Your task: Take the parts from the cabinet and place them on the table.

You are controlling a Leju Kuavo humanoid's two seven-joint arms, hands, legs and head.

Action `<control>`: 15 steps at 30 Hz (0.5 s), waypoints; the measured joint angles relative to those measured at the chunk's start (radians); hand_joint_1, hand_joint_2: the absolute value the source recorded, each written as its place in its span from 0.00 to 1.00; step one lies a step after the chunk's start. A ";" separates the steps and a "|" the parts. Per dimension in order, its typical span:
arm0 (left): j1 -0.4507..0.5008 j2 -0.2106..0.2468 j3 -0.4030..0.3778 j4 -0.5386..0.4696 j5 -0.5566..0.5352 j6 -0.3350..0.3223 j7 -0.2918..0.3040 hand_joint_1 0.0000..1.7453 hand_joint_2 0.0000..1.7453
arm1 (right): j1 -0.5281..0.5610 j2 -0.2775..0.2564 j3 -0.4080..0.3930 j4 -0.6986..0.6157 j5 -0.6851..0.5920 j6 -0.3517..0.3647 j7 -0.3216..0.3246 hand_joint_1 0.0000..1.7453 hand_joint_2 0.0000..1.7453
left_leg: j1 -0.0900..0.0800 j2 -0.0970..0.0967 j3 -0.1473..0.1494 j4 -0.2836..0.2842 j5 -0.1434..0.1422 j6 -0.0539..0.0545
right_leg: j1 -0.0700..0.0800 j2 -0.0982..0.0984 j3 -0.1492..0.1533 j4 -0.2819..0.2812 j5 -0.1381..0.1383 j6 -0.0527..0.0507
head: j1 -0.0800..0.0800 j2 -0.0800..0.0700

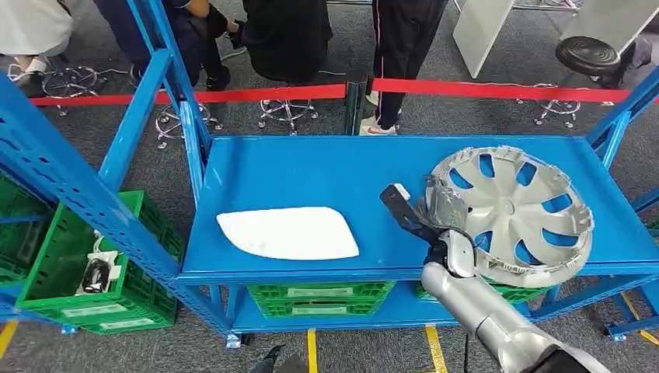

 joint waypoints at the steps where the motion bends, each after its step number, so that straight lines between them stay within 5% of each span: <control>1: 0.001 0.001 0.000 0.000 0.012 0.000 -0.008 0.00 1.00 | 0.012 0.002 -0.014 -0.005 -0.031 -0.019 -0.076 1.00 1.00 | 0.000 0.000 0.000 0.000 0.000 0.000 | 0.000 0.000 0.000 0.000 0.000 0.000 | 0.001 0.000; 3: 0.007 0.002 0.001 0.000 0.068 -0.009 -0.026 0.00 1.00 | 0.042 0.019 -0.059 -0.029 -0.103 -0.027 -0.226 1.00 1.00 | 0.000 0.001 0.000 0.000 0.000 0.000 | 0.000 0.000 0.000 0.000 -0.001 -0.001 | 0.002 0.000; 10: 0.020 0.012 0.012 0.001 0.216 -0.073 -0.119 0.00 1.00 | 0.177 0.115 -0.178 -0.160 -0.057 -0.027 -0.525 1.00 1.00 | 0.001 0.002 0.000 0.000 0.000 0.000 | 0.001 -0.002 0.000 0.001 -0.002 -0.003 | 0.002 0.000; 15: 0.021 0.023 0.013 0.004 0.238 -0.078 -0.146 0.00 1.00 | 0.254 0.171 -0.242 -0.279 -0.024 -0.027 -0.543 1.00 1.00 | 0.001 0.004 0.000 0.000 0.000 0.000 | 0.002 -0.001 -0.001 0.001 -0.003 -0.004 | -0.001 0.000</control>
